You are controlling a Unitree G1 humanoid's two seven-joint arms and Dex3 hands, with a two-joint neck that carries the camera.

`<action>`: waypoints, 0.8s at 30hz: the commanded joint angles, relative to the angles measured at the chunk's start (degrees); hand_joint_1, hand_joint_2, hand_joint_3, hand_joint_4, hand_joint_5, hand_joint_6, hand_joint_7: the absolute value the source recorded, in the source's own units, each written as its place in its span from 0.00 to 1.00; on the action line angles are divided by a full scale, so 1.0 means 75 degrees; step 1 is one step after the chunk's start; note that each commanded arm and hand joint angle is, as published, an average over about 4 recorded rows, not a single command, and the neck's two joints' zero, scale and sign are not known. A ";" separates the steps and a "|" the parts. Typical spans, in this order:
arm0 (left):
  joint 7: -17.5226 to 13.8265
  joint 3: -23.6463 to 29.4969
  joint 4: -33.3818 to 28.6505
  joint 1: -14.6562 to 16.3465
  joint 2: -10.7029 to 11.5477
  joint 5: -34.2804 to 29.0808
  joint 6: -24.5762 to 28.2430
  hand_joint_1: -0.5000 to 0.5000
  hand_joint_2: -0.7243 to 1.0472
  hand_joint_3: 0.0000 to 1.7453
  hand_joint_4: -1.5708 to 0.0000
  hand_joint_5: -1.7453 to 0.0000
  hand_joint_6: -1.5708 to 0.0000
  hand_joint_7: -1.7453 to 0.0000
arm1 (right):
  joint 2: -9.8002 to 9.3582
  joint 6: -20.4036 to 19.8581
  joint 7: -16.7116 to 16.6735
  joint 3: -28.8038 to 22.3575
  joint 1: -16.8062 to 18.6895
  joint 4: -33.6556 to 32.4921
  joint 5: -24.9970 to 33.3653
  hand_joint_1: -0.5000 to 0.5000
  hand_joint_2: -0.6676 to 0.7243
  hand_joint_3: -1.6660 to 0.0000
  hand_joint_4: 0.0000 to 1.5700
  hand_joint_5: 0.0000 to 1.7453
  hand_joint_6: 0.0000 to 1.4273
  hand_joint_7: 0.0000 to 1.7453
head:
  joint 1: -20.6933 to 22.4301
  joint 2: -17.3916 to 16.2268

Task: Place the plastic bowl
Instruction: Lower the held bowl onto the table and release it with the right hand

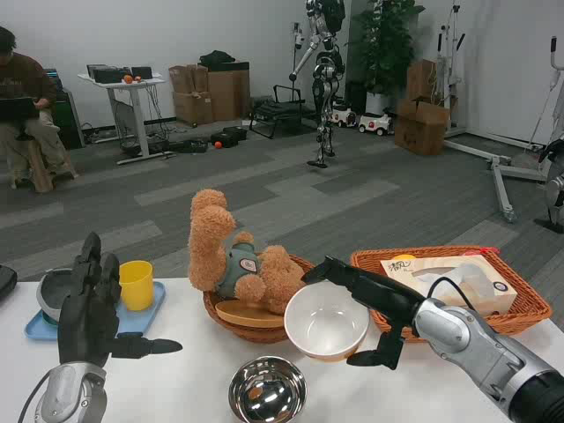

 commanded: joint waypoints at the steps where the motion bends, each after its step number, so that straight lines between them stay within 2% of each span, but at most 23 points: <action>1: 0.0037 0.0188 -0.0140 0.0158 0.0015 0.0021 0.0088 0.00 0.35 0.00 1.00 1.00 1.00 1.00 | 0.0333 -0.0152 -0.0051 -0.0275 0.0125 -0.0083 0.0196 0.12 0.09 0.14 0.35 0.94 0.12 1.00 | 0.0278 -0.0257; 5: 0.0037 0.0188 -0.0128 0.0158 0.0015 0.0021 0.0094 0.00 0.35 0.00 1.00 1.00 1.00 1.00 | 0.0351 -0.0152 -0.0051 -0.0279 0.0125 -0.0071 0.0196 0.12 0.09 0.14 0.35 0.97 0.12 1.00 | 0.0157 -0.0163; 9: 0.0037 0.0200 -0.0113 0.0138 0.0015 0.0021 0.0105 0.00 0.35 0.00 1.00 1.00 1.00 1.00 | 0.0371 -0.0152 -0.0051 -0.0279 0.0119 -0.0062 0.0196 0.12 0.09 0.14 0.35 0.94 0.12 1.00 | 0.0157 -0.0165; 24: 0.0031 0.0200 -0.0093 0.0126 0.0021 0.0021 0.0102 0.00 0.35 0.00 1.00 1.00 1.00 1.00 | 0.0394 -0.0161 -0.0059 -0.0305 0.0139 -0.0057 0.0184 0.12 0.08 0.14 0.35 0.94 0.13 1.00 | 0.0127 -0.0245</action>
